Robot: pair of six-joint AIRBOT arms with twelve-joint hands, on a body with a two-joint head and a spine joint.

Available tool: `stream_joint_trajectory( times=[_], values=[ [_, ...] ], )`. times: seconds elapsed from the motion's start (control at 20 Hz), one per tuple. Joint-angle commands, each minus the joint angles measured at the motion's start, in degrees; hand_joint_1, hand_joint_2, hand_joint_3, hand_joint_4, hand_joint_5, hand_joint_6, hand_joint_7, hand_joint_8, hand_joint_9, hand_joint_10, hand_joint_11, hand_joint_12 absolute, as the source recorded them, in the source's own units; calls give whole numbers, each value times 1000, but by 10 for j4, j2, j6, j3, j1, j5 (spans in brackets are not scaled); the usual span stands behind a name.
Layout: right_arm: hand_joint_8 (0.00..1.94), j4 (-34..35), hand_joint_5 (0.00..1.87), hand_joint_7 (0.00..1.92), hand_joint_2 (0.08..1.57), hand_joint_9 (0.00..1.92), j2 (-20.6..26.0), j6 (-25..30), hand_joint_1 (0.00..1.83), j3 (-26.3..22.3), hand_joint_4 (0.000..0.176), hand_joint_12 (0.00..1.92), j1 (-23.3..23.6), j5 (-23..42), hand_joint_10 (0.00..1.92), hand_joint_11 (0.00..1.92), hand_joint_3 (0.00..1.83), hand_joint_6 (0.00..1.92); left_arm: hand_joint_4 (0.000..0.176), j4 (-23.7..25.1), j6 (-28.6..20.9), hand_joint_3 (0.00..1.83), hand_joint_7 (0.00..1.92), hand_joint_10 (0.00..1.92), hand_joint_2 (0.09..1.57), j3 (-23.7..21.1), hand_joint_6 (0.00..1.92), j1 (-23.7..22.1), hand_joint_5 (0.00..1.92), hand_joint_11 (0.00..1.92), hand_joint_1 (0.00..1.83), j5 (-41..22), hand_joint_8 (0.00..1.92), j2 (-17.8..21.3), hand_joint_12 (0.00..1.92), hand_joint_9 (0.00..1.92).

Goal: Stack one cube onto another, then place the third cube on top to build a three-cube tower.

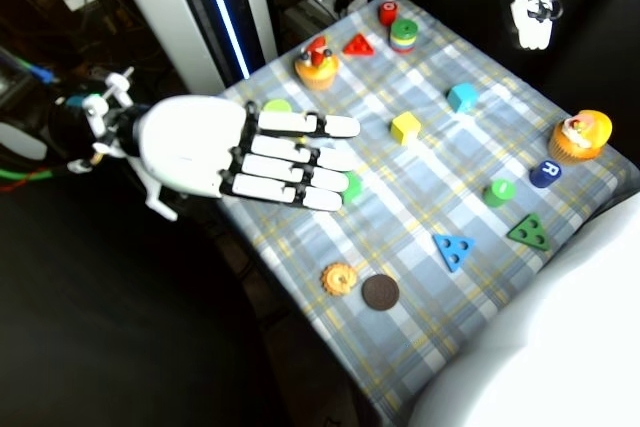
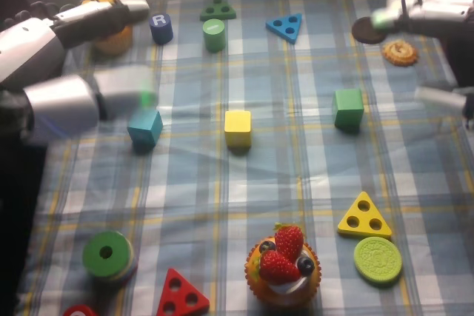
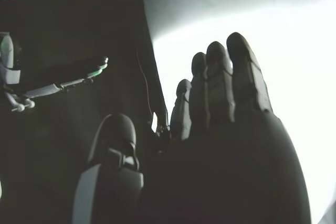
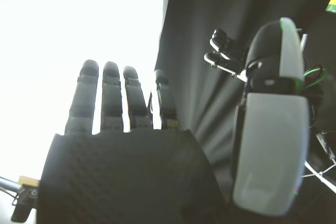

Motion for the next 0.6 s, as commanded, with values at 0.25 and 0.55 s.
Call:
stream_joint_trajectory(
  times=[0.25,0.55],
  values=[
    [3,10,561,617,1371,561,0,5,628,3,0,697,8,67,5,201,3,2,176,-65,192,0,253,1,915,-7,1,-30,268,16,677,-32,4,-21,451,227],
    [0,-2,568,614,1353,549,0,16,723,3,0,858,9,67,0,87,0,0,176,-145,387,0,266,2,884,23,6,-63,300,0,789,31,2,-60,413,206]
  ],
)
